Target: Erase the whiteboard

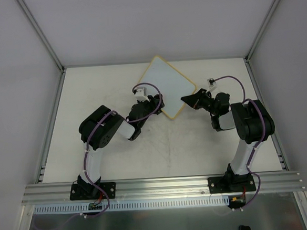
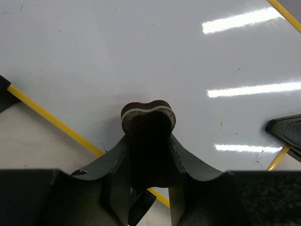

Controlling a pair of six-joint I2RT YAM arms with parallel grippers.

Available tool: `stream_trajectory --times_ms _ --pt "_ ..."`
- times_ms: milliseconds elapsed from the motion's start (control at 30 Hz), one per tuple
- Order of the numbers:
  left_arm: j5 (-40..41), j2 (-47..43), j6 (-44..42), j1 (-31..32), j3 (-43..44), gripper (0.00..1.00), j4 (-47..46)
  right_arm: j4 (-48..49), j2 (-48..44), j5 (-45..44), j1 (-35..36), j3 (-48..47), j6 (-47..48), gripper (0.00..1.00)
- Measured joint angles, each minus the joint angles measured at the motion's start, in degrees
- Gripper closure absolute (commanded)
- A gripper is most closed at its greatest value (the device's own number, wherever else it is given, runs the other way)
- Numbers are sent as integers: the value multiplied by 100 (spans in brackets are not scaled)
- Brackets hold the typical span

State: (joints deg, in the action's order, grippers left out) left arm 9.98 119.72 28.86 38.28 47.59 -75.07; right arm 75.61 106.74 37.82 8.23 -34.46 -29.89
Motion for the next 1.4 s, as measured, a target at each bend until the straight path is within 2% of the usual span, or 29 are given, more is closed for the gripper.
stream_trajectory --times_ms 500,1033,1400 --pt "-46 15 -229 -15 1104 100 162 -2 0 11 2 0 -13 100" --pt "-31 15 -20 31 428 100 122 -2 15 13 0 -4 -11 100" --pt "-48 74 13 133 859 100 304 0 15 11 0 -7 -13 100"
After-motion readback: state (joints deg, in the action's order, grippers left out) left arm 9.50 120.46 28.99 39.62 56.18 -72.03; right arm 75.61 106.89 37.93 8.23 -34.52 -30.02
